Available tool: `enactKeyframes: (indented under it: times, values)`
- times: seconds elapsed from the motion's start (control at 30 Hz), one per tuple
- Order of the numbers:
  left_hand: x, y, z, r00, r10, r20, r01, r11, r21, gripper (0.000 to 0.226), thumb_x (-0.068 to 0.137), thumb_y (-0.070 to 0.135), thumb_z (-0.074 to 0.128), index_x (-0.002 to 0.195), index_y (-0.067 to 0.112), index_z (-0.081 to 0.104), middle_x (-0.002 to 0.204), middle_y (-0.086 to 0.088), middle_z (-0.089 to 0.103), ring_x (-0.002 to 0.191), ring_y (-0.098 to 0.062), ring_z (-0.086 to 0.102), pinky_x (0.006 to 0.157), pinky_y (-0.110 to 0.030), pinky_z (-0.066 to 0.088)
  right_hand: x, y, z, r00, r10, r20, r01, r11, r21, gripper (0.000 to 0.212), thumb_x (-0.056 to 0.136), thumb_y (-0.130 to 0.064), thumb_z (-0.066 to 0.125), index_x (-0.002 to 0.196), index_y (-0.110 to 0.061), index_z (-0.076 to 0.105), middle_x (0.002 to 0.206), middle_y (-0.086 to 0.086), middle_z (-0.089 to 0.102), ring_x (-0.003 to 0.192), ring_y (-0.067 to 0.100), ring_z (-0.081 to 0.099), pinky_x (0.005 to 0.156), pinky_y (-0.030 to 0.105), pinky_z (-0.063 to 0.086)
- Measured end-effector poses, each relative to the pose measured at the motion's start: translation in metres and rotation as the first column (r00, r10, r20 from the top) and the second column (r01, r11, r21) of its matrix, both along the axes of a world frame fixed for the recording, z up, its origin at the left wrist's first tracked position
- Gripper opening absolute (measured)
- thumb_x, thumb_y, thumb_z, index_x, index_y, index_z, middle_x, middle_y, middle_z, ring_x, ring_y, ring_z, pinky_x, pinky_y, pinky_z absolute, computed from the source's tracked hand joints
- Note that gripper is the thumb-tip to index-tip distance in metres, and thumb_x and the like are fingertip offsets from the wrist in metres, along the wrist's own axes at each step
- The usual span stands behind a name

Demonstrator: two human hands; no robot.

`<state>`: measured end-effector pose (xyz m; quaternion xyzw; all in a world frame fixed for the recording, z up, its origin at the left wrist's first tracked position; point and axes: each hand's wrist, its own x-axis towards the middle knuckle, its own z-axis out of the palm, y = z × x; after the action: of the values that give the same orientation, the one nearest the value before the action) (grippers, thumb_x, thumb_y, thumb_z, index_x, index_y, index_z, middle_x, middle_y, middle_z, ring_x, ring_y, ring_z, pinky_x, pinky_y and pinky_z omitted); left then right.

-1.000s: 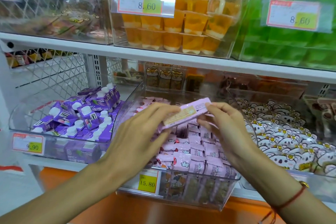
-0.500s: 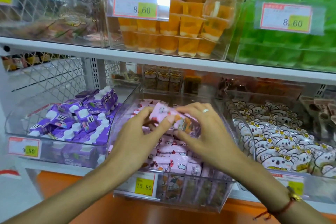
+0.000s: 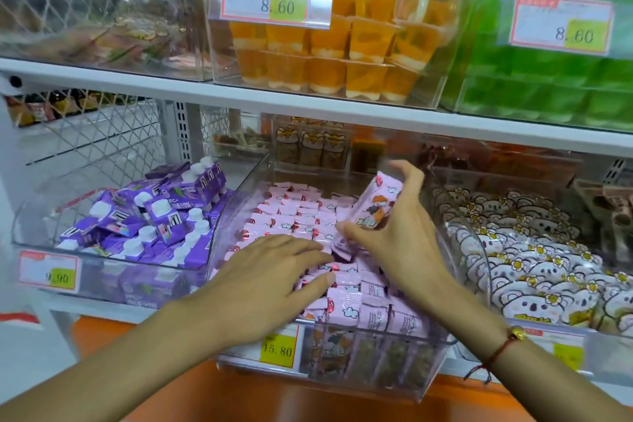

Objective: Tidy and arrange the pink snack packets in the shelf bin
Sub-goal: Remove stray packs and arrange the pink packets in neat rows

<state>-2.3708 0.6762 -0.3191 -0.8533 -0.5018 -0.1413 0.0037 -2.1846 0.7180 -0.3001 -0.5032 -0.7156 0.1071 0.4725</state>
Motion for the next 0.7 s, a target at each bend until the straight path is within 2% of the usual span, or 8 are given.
enactKeyframes:
  times: [0.1,0.27,0.37,0.47,0.5,0.57,0.63,0.7]
  values:
    - [0.000,-0.001,0.000,1.000,0.005,0.015,-0.005,1.000,-0.014,0.057,0.092,0.063,0.017,0.139,0.040,0.039,0.145,0.022,0.039,0.130,0.000,0.032,0.109,-0.020,0.021,-0.004,0.003,-0.003,0.967,0.002,0.253,-0.006,1.000,0.017,0.064,0.071,-0.042,0.079,0.111,-0.035,0.029,0.092,-0.008,0.052,0.072,0.011,0.054,0.055,0.027,0.040]
    - [0.000,-0.001,0.002,1.000,0.005,0.021,-0.005,1.000,-0.022,0.055,0.093,0.063,0.018,0.140,0.043,0.036,0.147,0.022,0.034,0.132,0.000,0.029,0.108,-0.021,0.020,0.006,0.002,-0.007,0.881,0.112,0.459,-0.098,0.994,-0.056,0.045,0.081,-0.045,0.068,0.118,-0.026,0.054,0.106,-0.009,0.038,0.083,0.007,0.048,0.071,0.029,0.047]
    - [0.000,-0.001,0.002,1.000,0.007,0.023,-0.007,1.000,-0.031,0.055,0.093,0.062,0.019,0.141,0.041,0.036,0.148,0.021,0.032,0.133,0.001,0.027,0.106,-0.018,0.018,0.012,-0.001,-0.008,0.881,0.169,0.443,-0.134,0.985,-0.110,0.043,0.090,-0.034,0.059,0.131,-0.022,0.053,0.108,-0.009,0.043,0.078,-0.001,0.046,0.070,0.017,0.040]
    - [0.000,-0.001,0.002,1.000,0.005,0.029,-0.004,1.000,-0.028,0.054,0.094,0.062,0.020,0.141,0.040,0.037,0.148,0.022,0.033,0.133,0.001,0.028,0.103,-0.017,0.019,0.014,-0.004,-0.003,0.923,0.099,0.372,-0.072,0.994,-0.086,0.032,0.089,-0.027,0.062,0.121,-0.023,0.061,0.094,-0.009,0.063,0.078,0.005,0.057,0.075,0.028,0.050]
    - [0.000,-0.001,0.003,0.999,0.002,0.037,-0.001,1.000,-0.026,0.054,0.094,0.062,0.022,0.140,0.040,0.038,0.147,0.022,0.034,0.132,0.001,0.030,0.101,-0.017,0.021,0.013,-0.005,-0.002,0.910,0.094,0.404,-0.061,0.994,-0.093,0.028,0.088,-0.028,0.063,0.116,-0.024,0.064,0.090,-0.010,0.063,0.078,0.006,0.058,0.074,0.029,0.050]
    - [0.000,-0.002,0.005,0.997,0.004,0.081,0.000,0.999,-0.043,0.052,0.093,0.062,0.027,0.137,0.041,0.042,0.142,0.024,0.040,0.128,0.002,0.036,0.097,-0.016,0.025,0.009,-0.006,-0.004,0.844,0.120,0.523,-0.069,0.991,-0.115,0.023,0.090,-0.028,0.059,0.111,-0.023,0.068,0.098,-0.009,0.063,0.084,0.008,0.056,0.074,0.026,0.045]
    - [0.001,0.000,0.008,0.987,0.027,0.159,-0.014,0.996,-0.083,0.047,0.092,0.062,0.033,0.130,0.041,0.049,0.131,0.024,0.050,0.118,-0.001,0.046,0.097,-0.023,0.037,0.007,-0.003,-0.004,0.801,0.145,0.581,-0.075,0.987,-0.143,0.024,0.092,-0.025,0.054,0.109,-0.022,0.070,0.106,-0.006,0.062,0.088,0.010,0.054,0.072,0.024,0.039]
    - [0.004,0.005,0.011,0.976,0.068,0.206,-0.052,0.995,-0.083,0.041,0.092,0.060,0.037,0.122,0.040,0.055,0.119,0.021,0.058,0.108,-0.004,0.052,0.091,-0.032,0.045,0.007,0.000,-0.002,0.799,0.173,0.576,-0.085,0.981,-0.177,0.023,0.091,-0.023,0.054,0.107,-0.021,0.071,0.106,-0.005,0.062,0.083,0.008,0.050,0.070,0.021,0.033]
